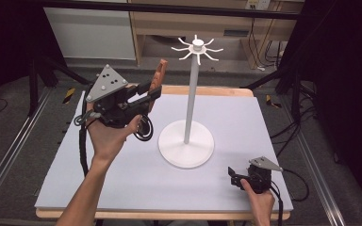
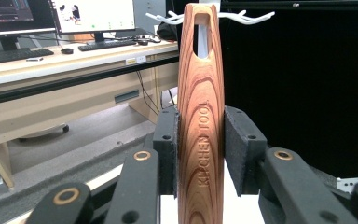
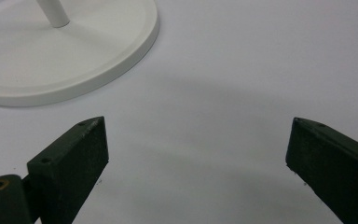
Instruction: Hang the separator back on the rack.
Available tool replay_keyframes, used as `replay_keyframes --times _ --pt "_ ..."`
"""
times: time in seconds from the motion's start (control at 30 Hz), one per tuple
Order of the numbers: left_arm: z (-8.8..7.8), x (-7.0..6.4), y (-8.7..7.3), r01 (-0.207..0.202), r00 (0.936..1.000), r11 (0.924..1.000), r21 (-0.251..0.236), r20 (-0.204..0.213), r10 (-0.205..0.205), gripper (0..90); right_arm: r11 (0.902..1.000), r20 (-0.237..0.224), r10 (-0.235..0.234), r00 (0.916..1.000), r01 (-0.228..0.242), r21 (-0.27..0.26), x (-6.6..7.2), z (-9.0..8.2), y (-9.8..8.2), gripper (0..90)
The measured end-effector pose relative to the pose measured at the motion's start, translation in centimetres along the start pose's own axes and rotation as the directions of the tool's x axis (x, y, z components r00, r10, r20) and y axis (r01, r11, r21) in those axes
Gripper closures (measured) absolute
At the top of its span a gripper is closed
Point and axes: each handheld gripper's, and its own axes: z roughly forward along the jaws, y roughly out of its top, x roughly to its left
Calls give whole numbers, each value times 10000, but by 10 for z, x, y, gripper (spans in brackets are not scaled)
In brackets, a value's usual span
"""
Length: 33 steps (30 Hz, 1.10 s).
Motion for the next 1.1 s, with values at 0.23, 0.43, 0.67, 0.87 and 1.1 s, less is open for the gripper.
replay_keyframes --times 0.23,0.43,0.67,0.87,1.1 --pt "5 -1 3 -38 10000 10000 27 6 38 674 10000 -2 -8 10000 8 26 0 0 0 62" --pt "9 -5 9 -74 10000 10000 -38 58 74 674 10000 -1 -19 10000 19 24 0 0 0 62" --pt "15 -7 14 -102 9999 9999 -4 103 103 673 10000 7 12 10000 -12 14 0 0 0 62" --pt "21 -9 17 -111 9999 9999 75 100 110 674 10000 24 9 10000 -9 27 0 0 0 62" --pt "29 -9 17 -117 9999 9998 174 41 116 673 10000 28 56 10000 -56 43 -1 0 0 62"
